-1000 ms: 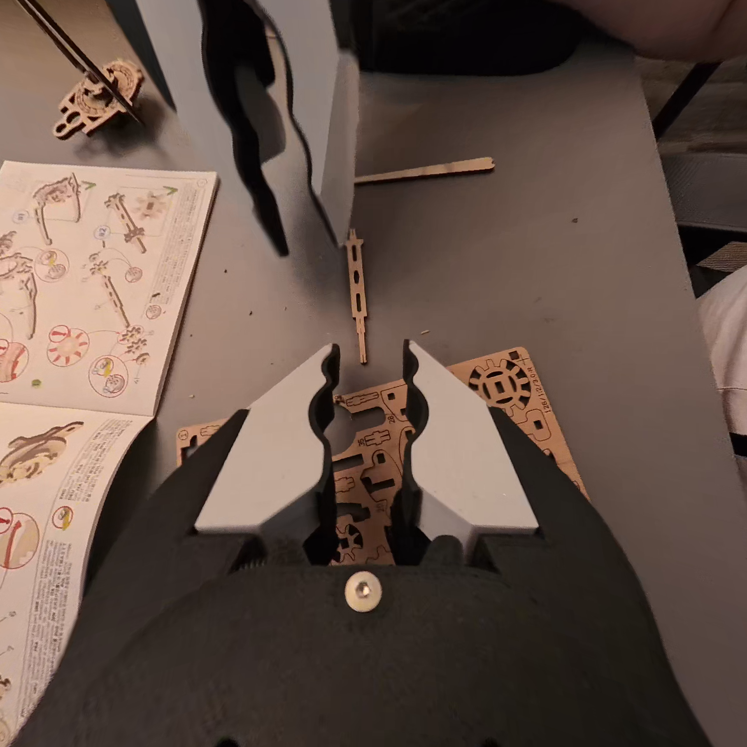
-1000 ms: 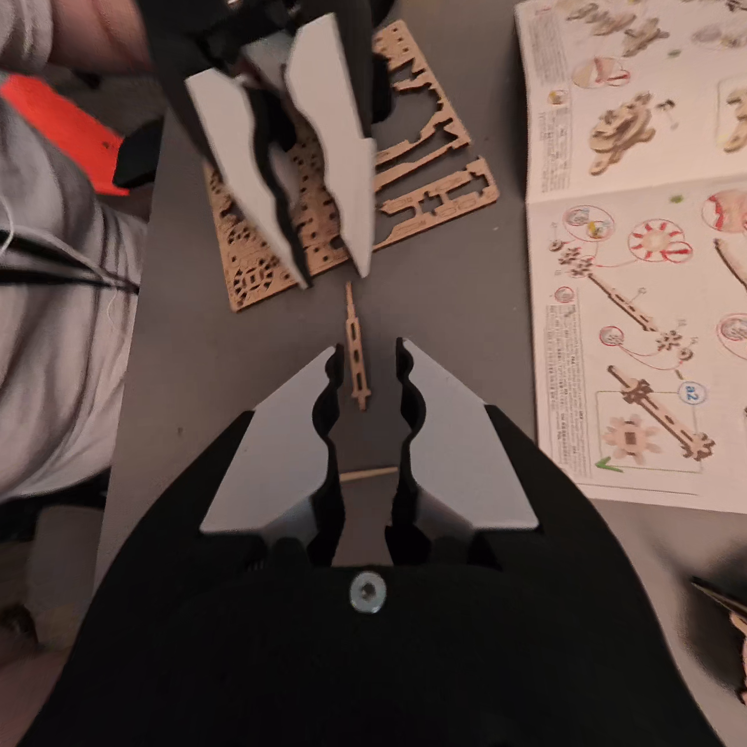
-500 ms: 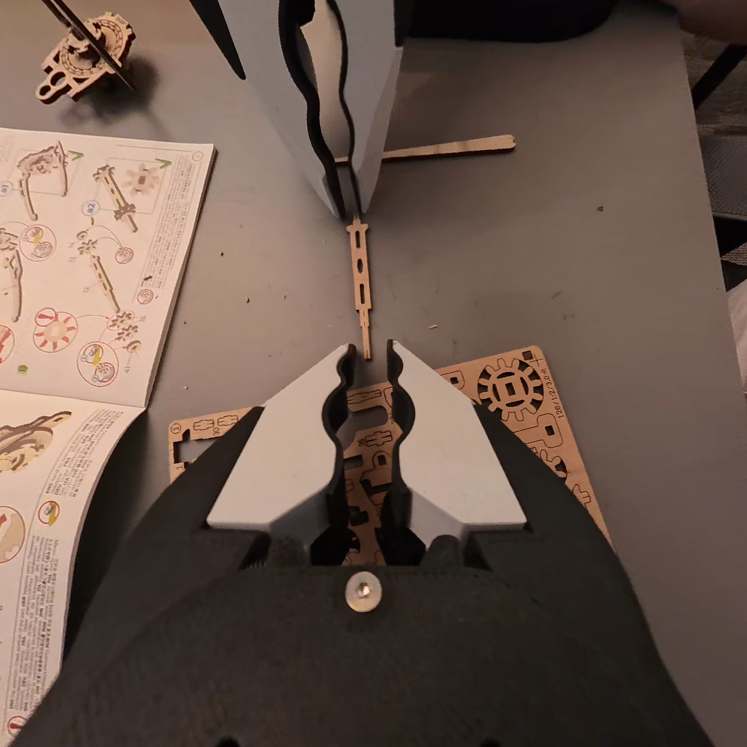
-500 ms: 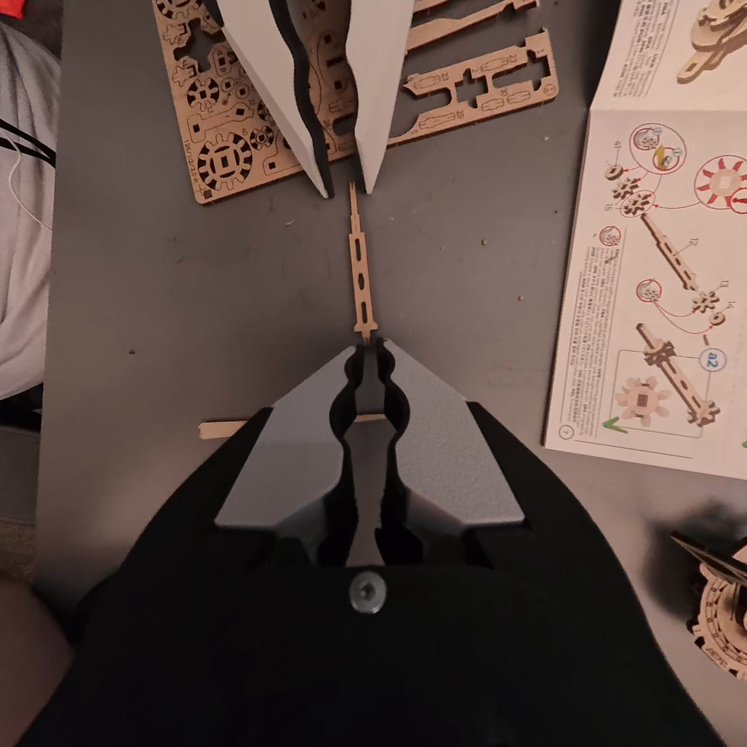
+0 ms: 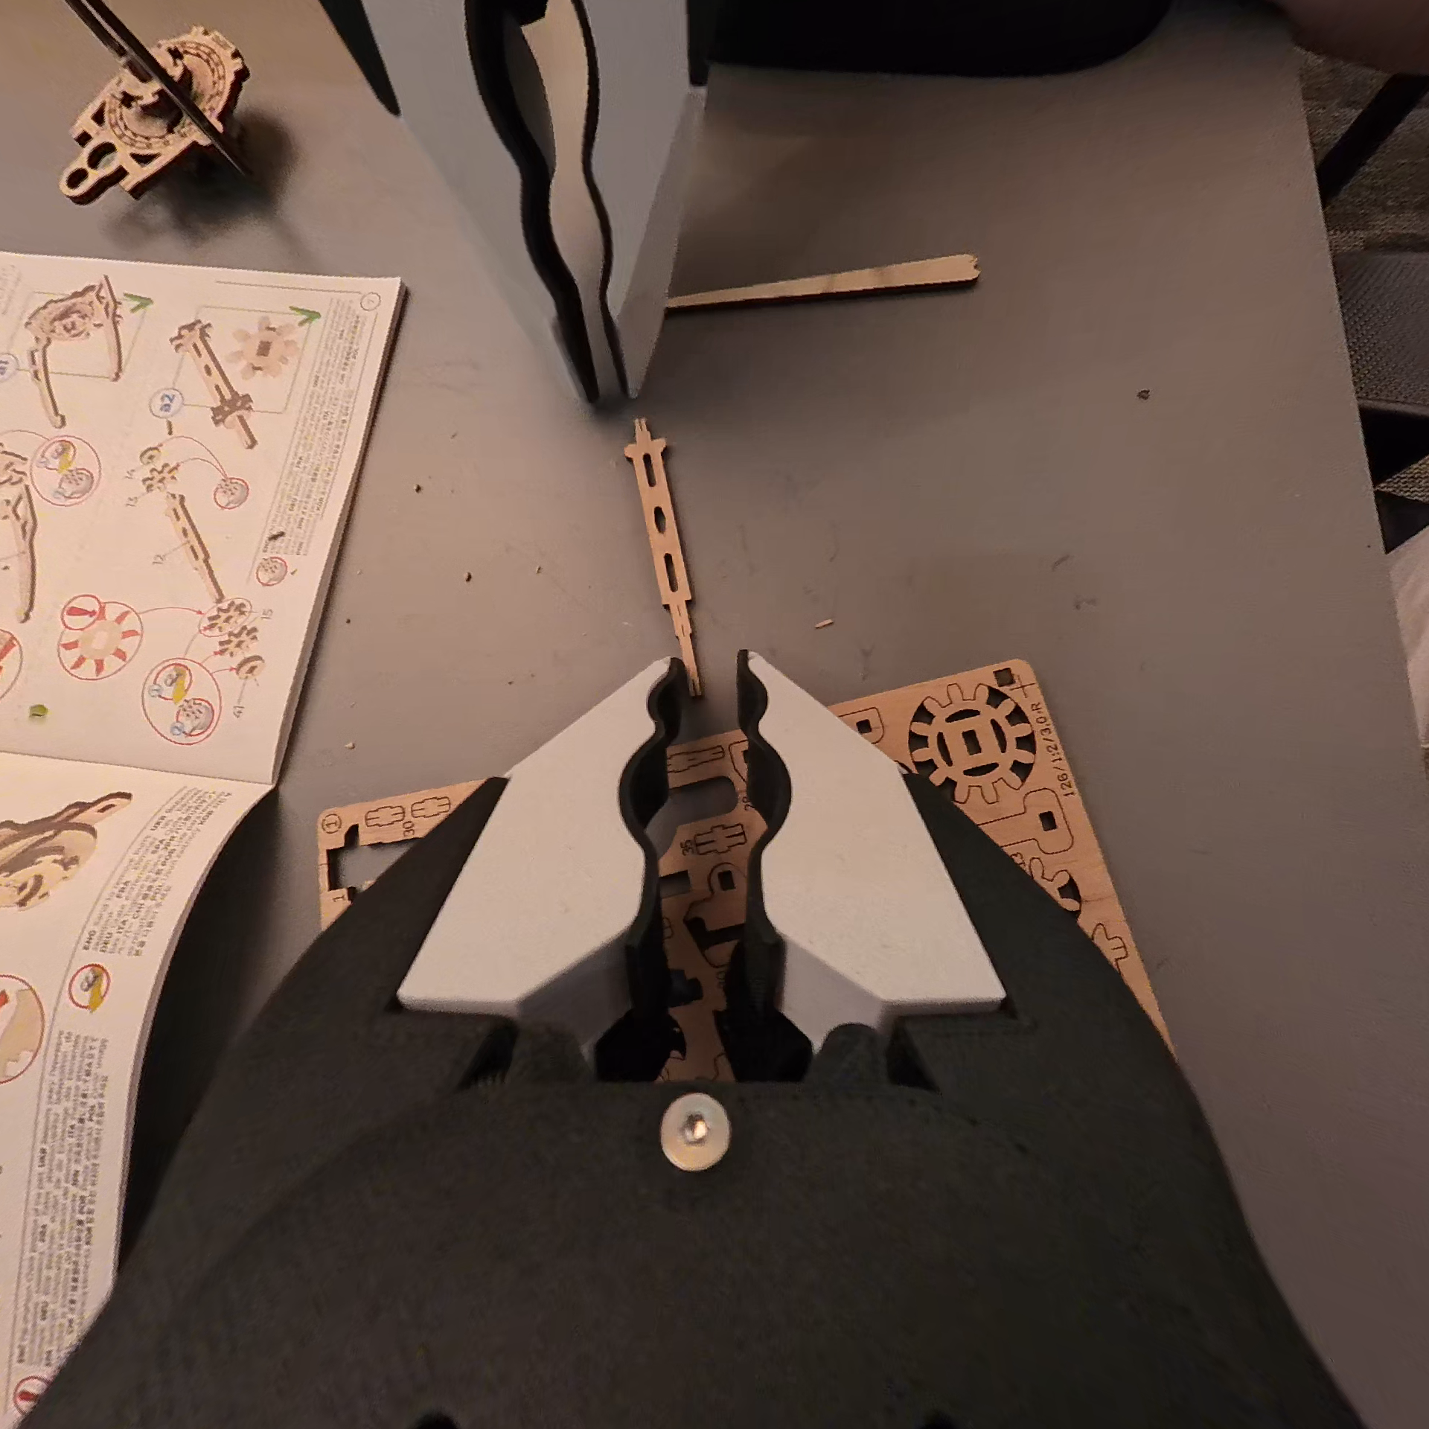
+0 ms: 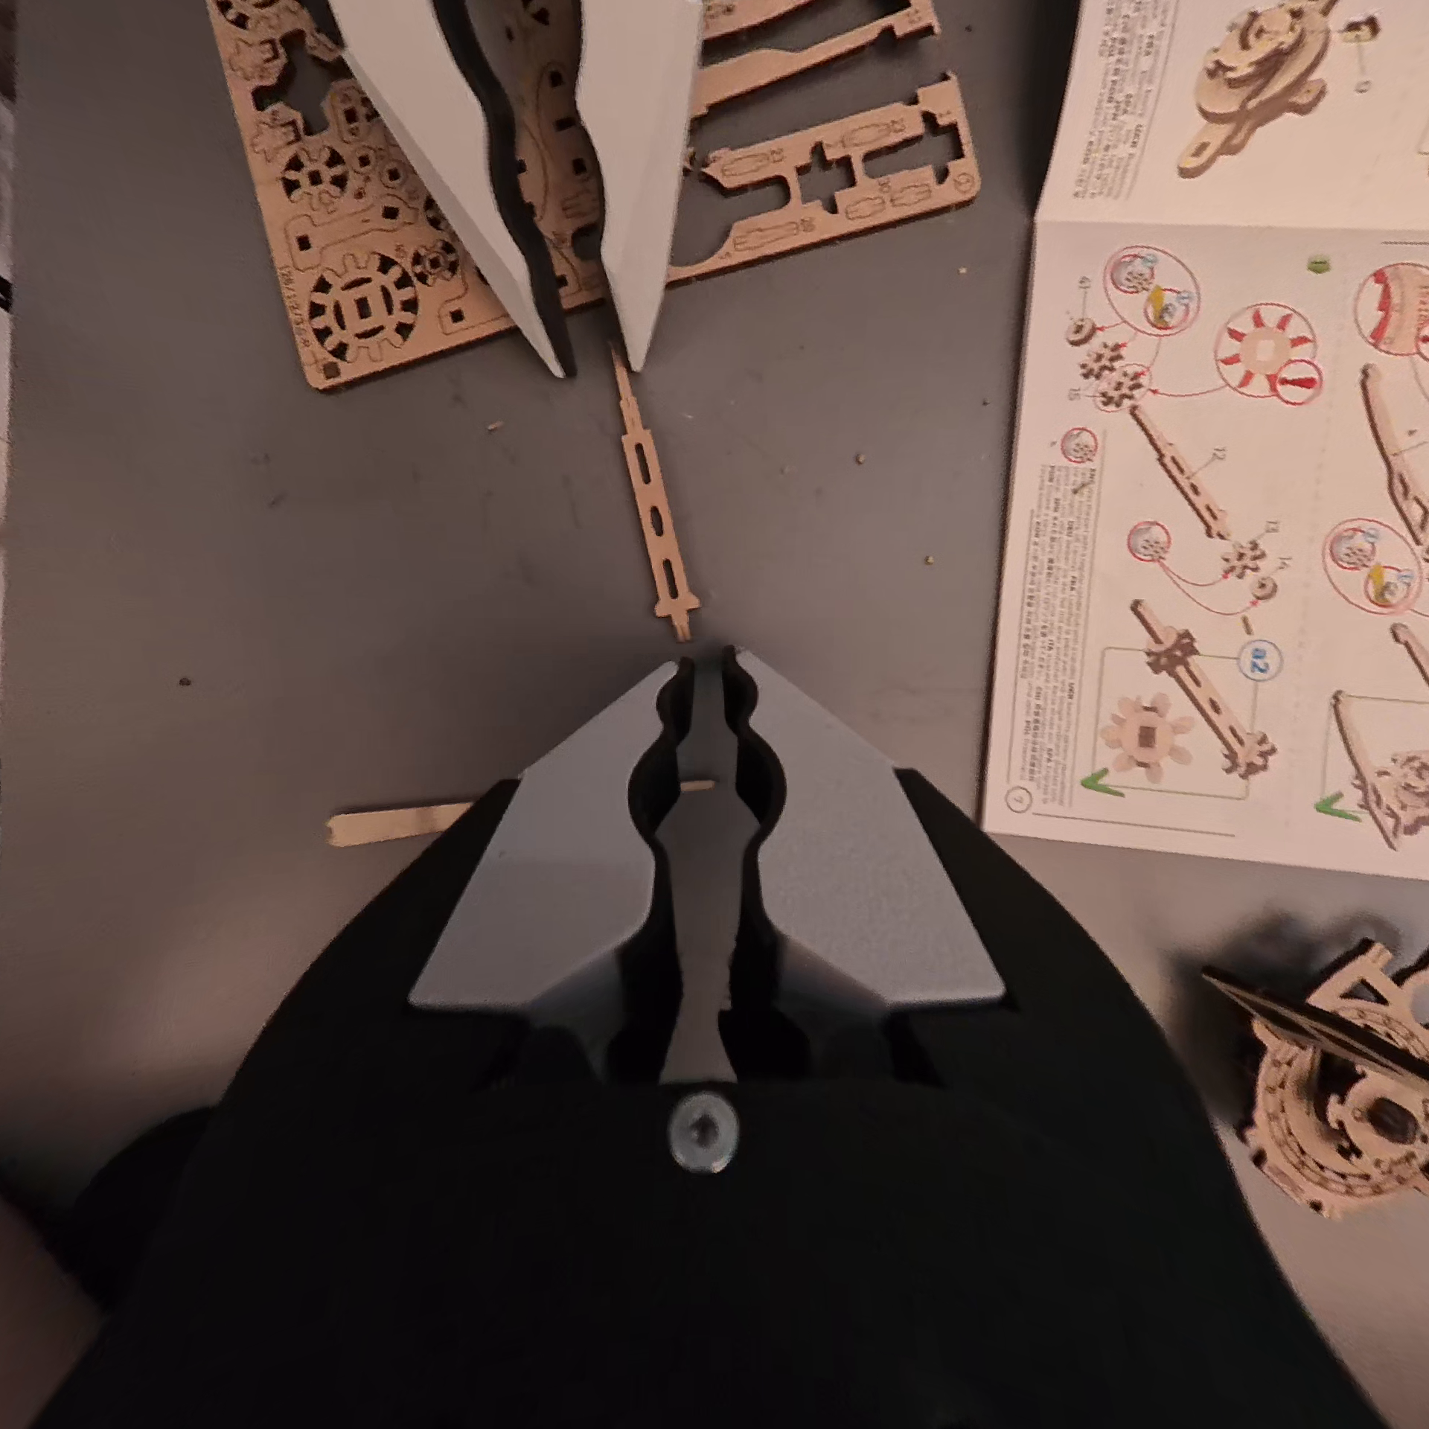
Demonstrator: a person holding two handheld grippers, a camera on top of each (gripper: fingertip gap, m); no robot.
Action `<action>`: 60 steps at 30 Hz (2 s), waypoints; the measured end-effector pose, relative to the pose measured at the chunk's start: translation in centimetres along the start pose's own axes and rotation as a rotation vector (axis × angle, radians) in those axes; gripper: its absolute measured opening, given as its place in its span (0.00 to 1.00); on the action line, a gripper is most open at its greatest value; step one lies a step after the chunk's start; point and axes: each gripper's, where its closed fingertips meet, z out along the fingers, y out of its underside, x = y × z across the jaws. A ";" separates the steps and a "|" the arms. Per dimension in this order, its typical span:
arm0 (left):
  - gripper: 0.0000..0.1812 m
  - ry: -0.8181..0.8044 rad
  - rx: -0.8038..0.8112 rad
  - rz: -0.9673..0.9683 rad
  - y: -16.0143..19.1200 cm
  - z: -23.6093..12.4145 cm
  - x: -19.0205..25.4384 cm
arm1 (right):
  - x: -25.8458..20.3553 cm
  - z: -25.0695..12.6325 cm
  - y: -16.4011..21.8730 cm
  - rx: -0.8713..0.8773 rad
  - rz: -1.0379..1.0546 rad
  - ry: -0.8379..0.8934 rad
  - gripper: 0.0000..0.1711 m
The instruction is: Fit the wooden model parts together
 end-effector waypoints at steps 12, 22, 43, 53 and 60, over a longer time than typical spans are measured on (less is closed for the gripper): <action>0.07 0.011 -0.001 0.005 0.0 0.1 0.3 | 0.9 0.5 -0.6 0.015 0.013 0.044 0.05; 0.08 -0.064 0.040 -0.004 -0.4 -2.4 -2.0 | 1.8 -0.3 -0.8 0.030 -0.012 0.118 0.07; 0.23 -0.121 0.067 -0.325 3.5 -8.1 -9.1 | 2.6 -7.1 -8.3 0.493 -0.180 0.411 0.31; 0.30 0.076 -0.026 -0.474 5.1 -7.2 -7.1 | -2.0 0.4 -8.6 0.269 -0.286 0.219 0.31; 0.25 0.133 -0.025 -0.536 5.3 -7.3 -7.1 | -0.2 -1.2 -8.5 0.318 -0.194 0.256 0.30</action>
